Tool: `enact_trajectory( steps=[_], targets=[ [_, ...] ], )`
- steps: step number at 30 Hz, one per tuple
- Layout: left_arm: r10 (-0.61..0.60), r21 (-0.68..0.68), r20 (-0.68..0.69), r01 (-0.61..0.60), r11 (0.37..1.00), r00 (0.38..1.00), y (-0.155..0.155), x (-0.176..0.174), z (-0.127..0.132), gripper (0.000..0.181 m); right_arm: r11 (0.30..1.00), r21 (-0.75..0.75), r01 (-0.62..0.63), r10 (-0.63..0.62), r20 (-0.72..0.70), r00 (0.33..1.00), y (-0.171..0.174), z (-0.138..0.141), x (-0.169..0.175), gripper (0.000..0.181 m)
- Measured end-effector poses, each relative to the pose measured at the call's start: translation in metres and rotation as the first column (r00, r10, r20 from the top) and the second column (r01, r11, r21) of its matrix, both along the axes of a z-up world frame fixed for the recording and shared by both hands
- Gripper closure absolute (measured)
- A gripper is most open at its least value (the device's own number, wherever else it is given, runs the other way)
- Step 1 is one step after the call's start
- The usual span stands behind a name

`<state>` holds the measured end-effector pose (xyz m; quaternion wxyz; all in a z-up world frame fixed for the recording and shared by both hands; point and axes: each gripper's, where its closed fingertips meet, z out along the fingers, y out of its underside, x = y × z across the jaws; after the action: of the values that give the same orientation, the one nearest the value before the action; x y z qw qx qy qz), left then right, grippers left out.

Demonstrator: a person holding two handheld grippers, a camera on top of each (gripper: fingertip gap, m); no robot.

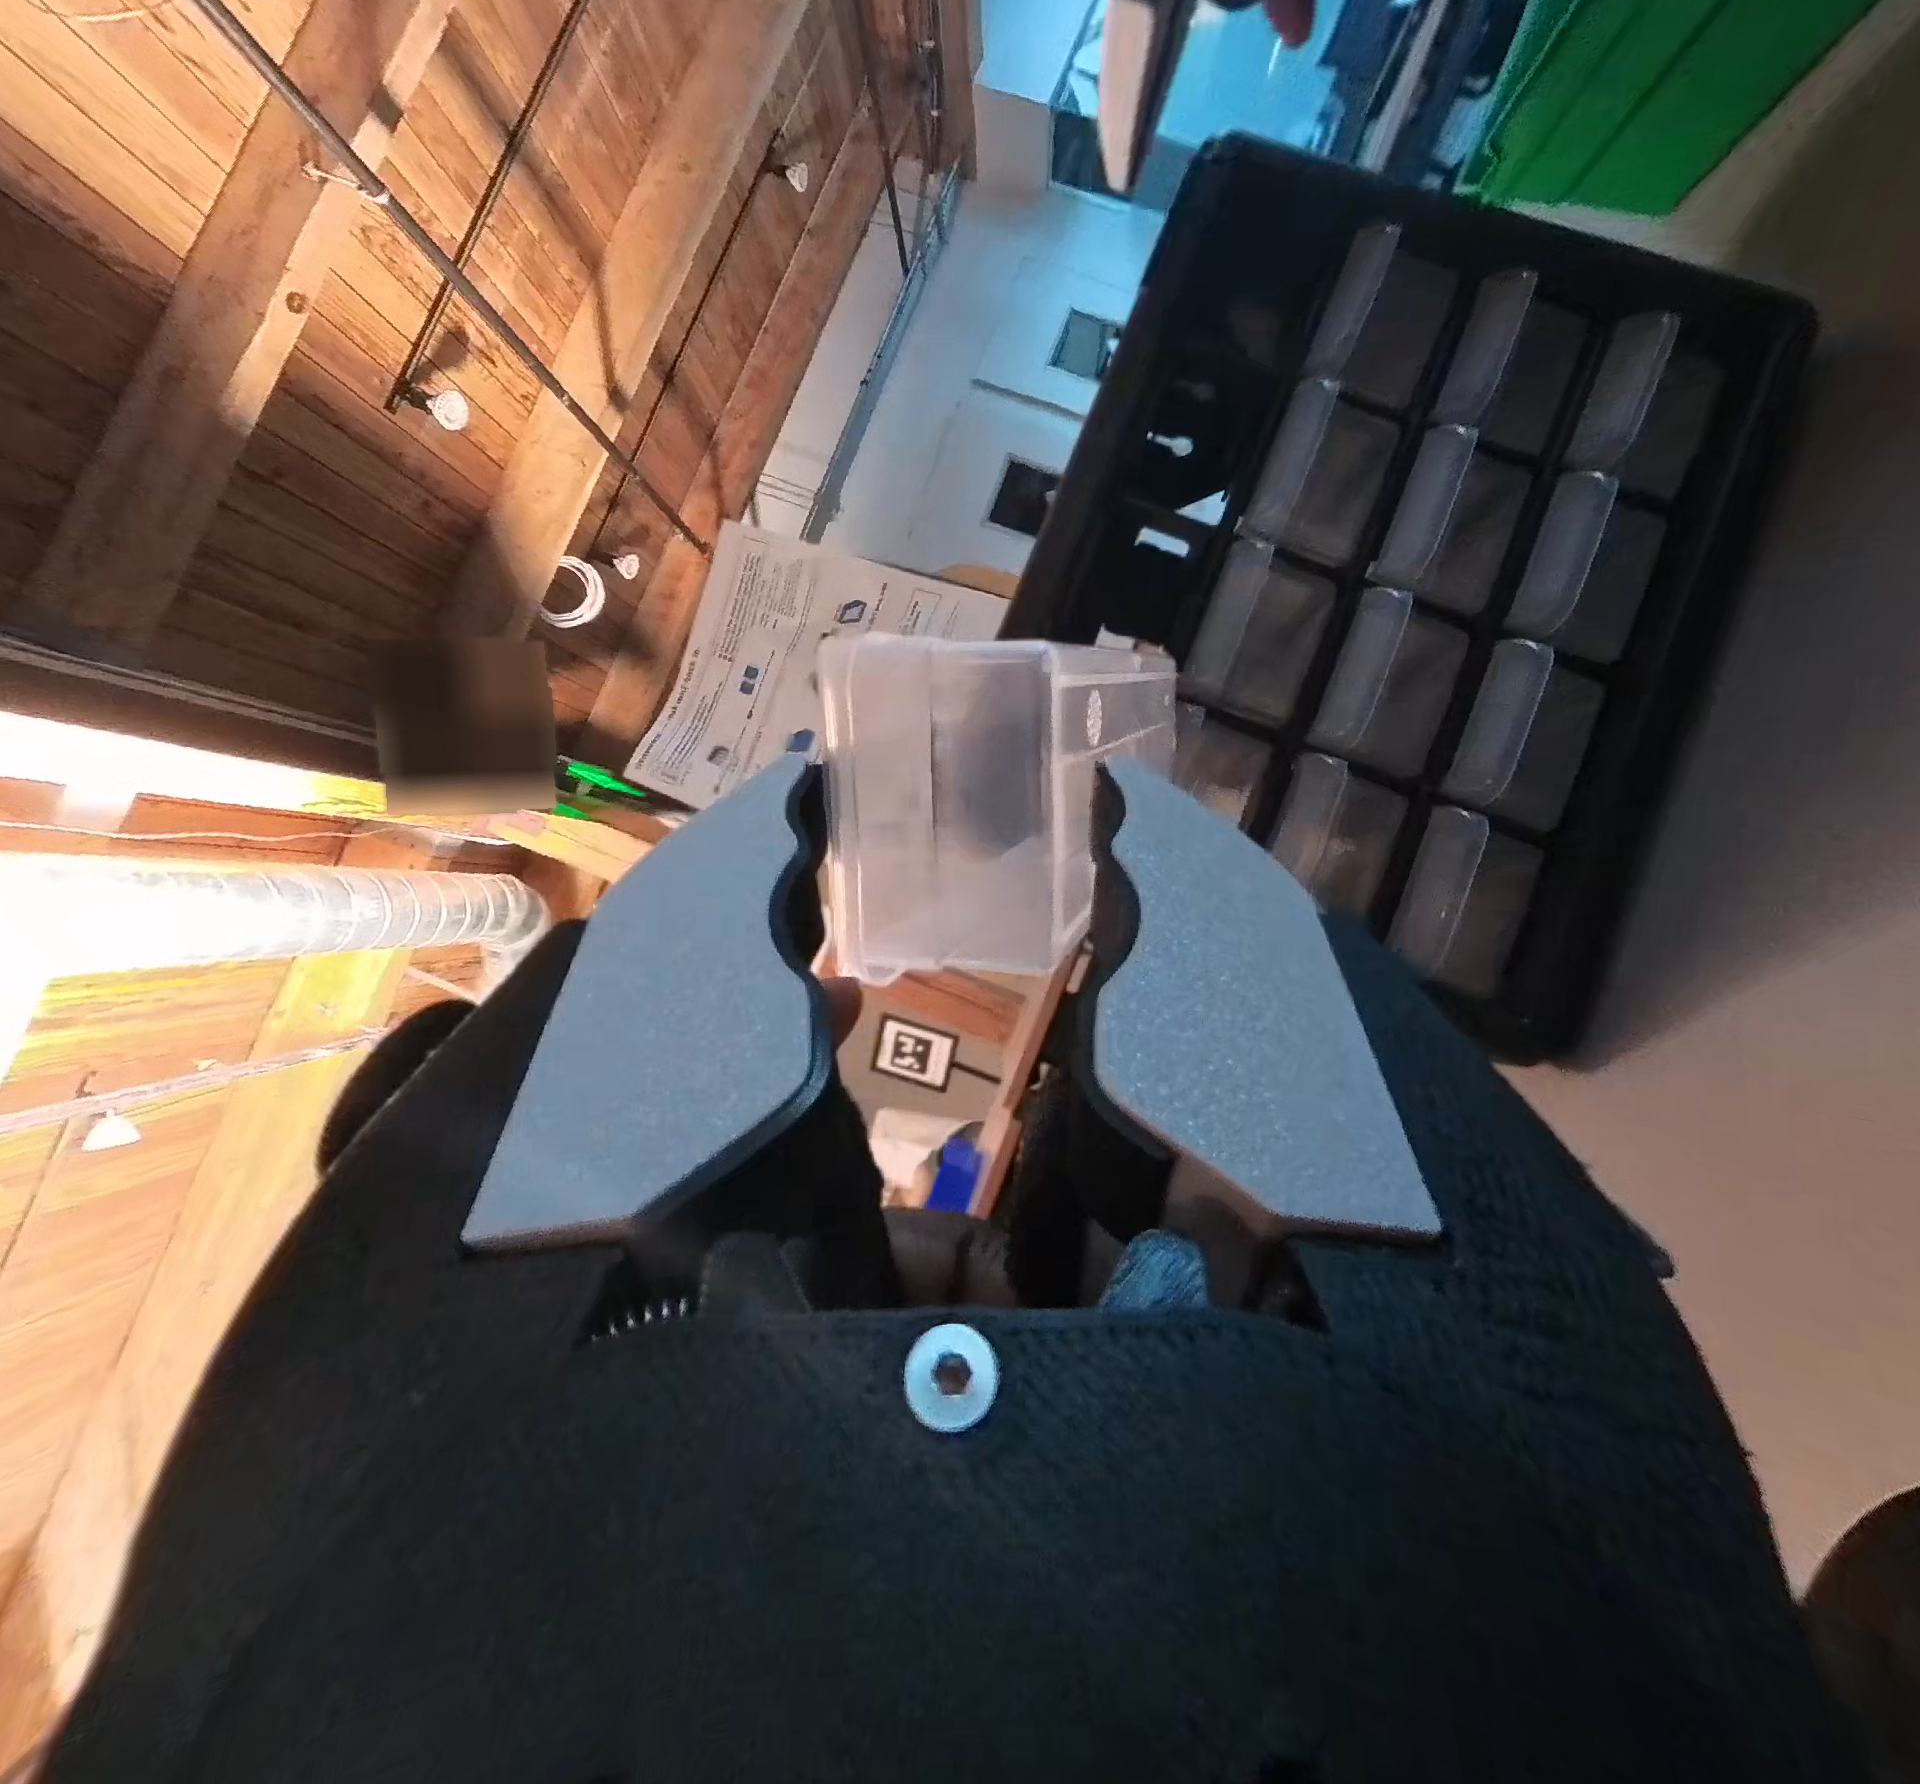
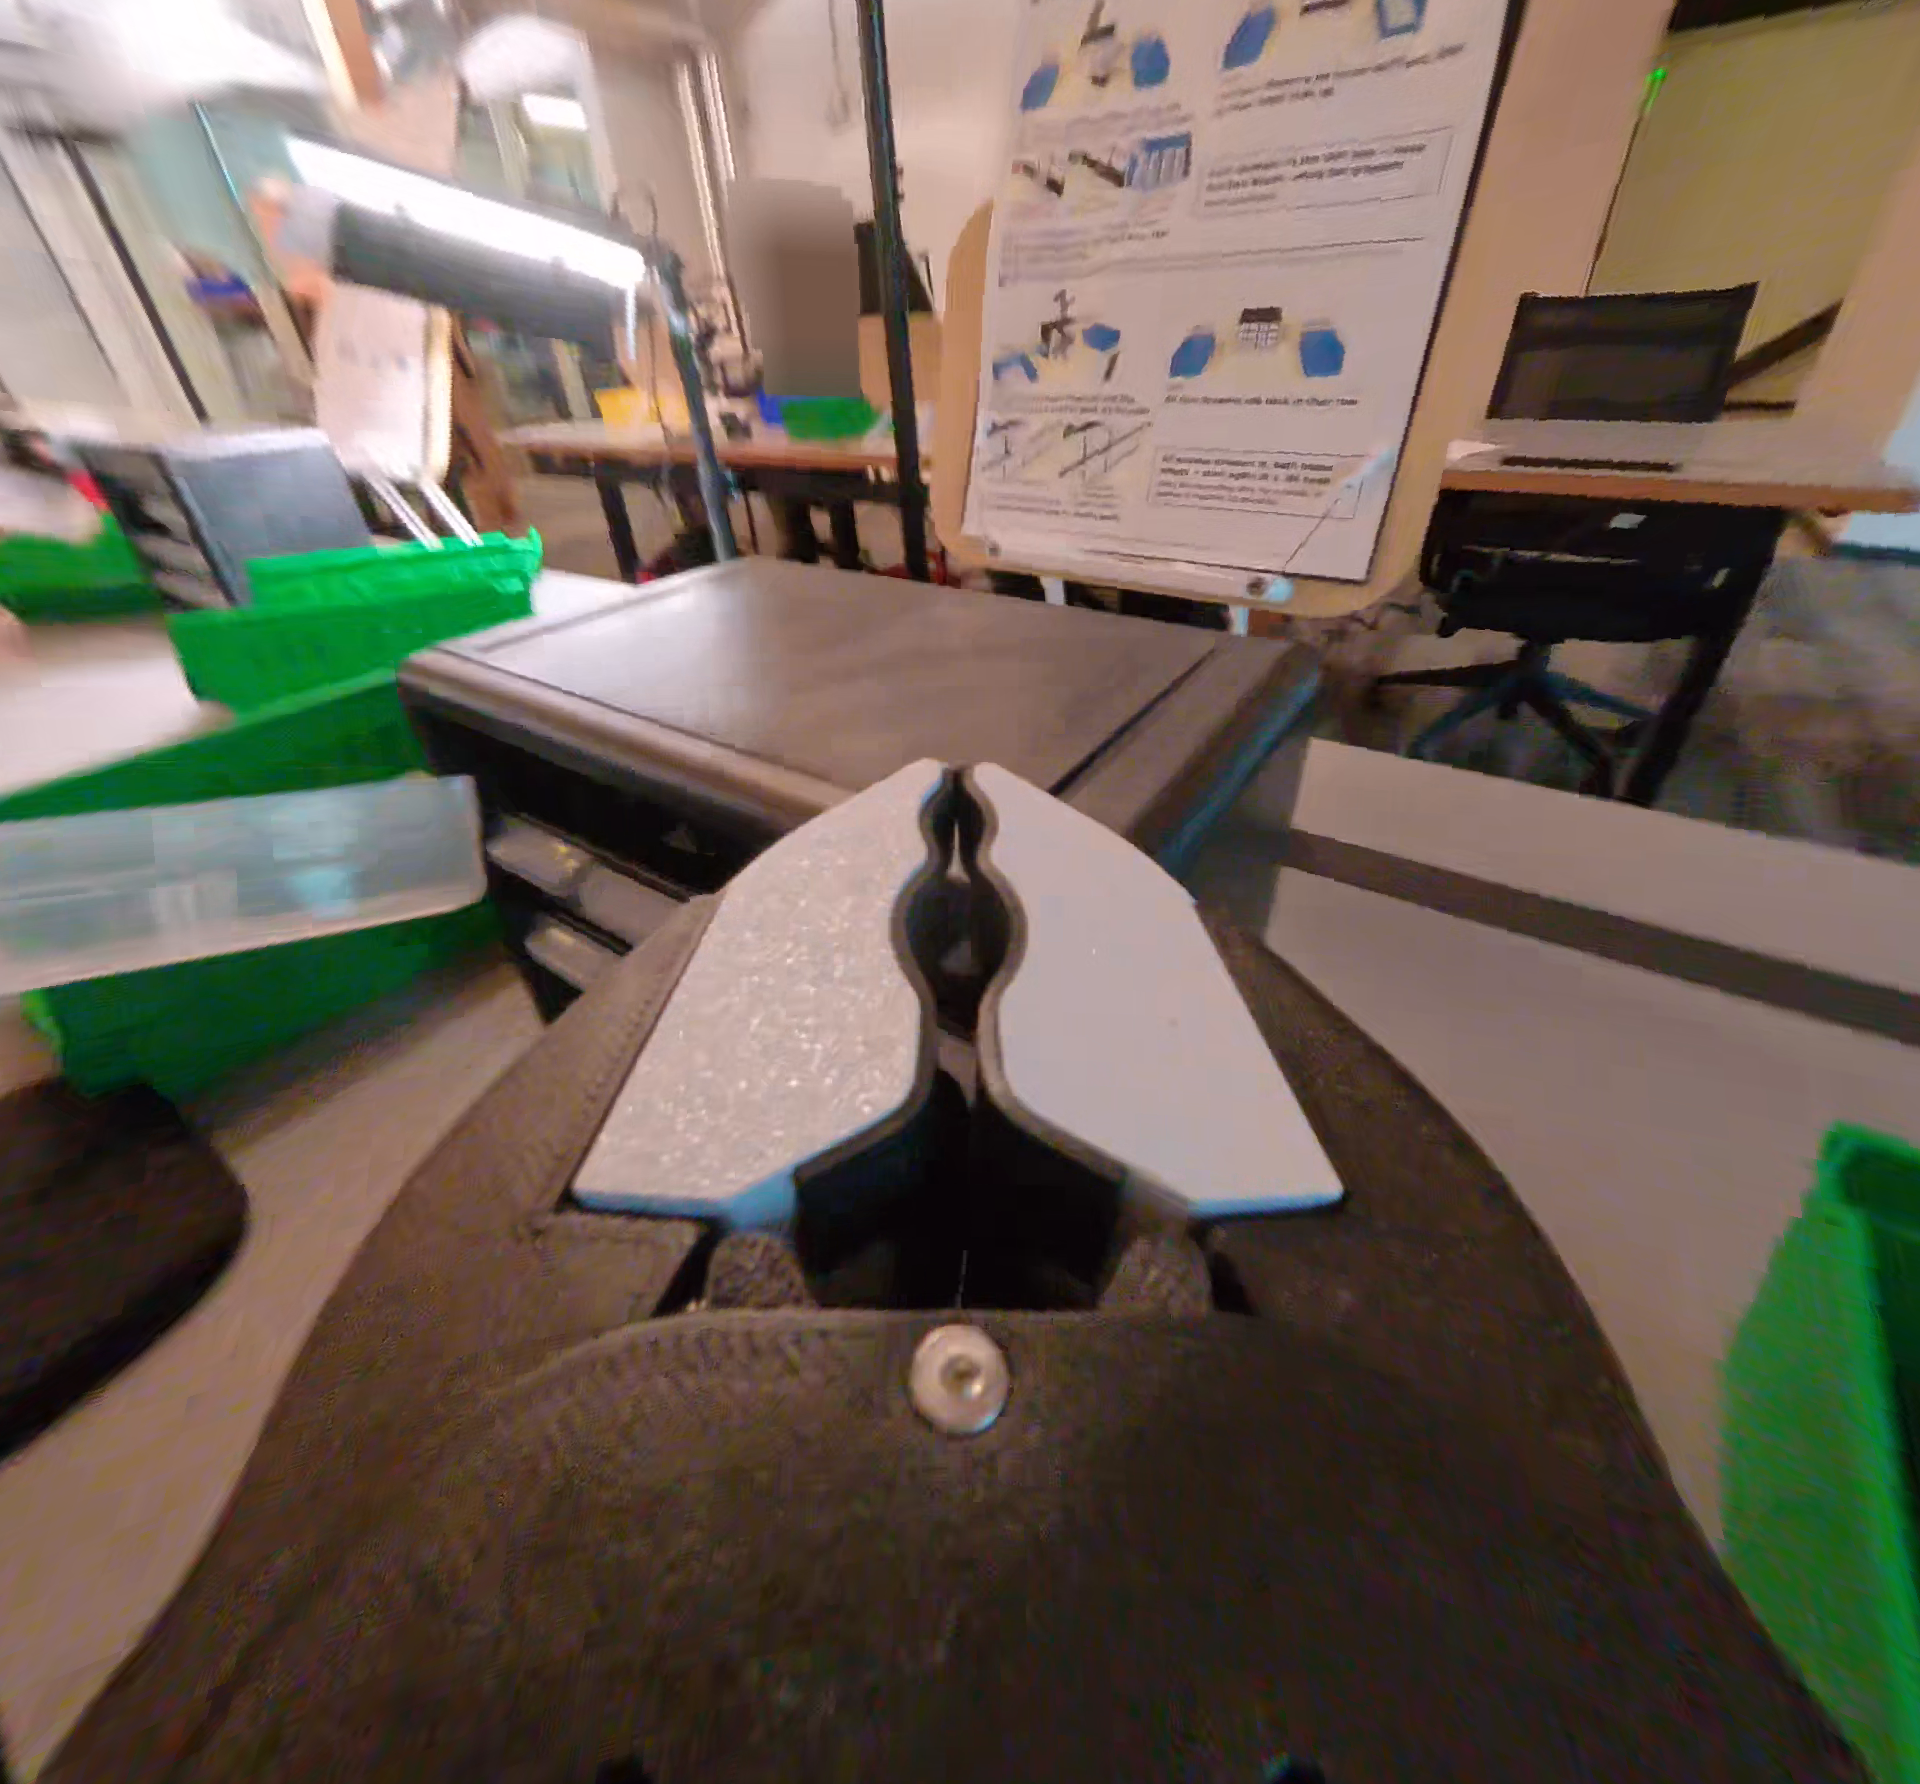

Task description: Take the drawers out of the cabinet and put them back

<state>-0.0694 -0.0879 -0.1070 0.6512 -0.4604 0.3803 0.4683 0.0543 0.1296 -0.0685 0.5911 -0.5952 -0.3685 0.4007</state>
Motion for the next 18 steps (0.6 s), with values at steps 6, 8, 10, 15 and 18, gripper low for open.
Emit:
enact_trajectory(
  steps=[6, 8, 10, 15, 18],
  targets=[
    [0.161, 0.016, -0.141, -0.160, 0.987, 0.977, 0.009, 0.013, -0.002, 0.132, 0.996, 0.051, 0.070, -0.077, 0.161, 0.984, 0.022, -0.017, -0.015, 0.181],
    [0.202, 0.038, -0.169, -0.198, 0.979, 0.965, 0.013, 0.019, -0.003, 0.133, 0.996, 0.051, 0.079, -0.086, 0.152, 0.985, 0.022, -0.017, -0.015, 0.181],
    [0.243, 0.051, -0.197, -0.238, 0.970, 0.950, 0.020, 0.024, -0.004, 0.133, 0.994, 0.061, 0.091, -0.099, 0.149, 0.984, 0.022, -0.017, -0.015, 0.181],
    [0.327, 0.056, -0.285, -0.324, 0.944, 0.901, 0.036, 0.029, -0.006, 0.133, 0.995, 0.055, 0.088, -0.097, 0.168, 0.981, 0.022, -0.017, -0.015, 0.181],
    [0.354, 0.060, -0.366, -0.358, 0.932, 0.861, 0.039, 0.029, -0.008, 0.133, 0.995, 0.052, 0.080, -0.088, 0.164, 0.983, 0.022, -0.017, -0.015, 0.181]
  ],
)
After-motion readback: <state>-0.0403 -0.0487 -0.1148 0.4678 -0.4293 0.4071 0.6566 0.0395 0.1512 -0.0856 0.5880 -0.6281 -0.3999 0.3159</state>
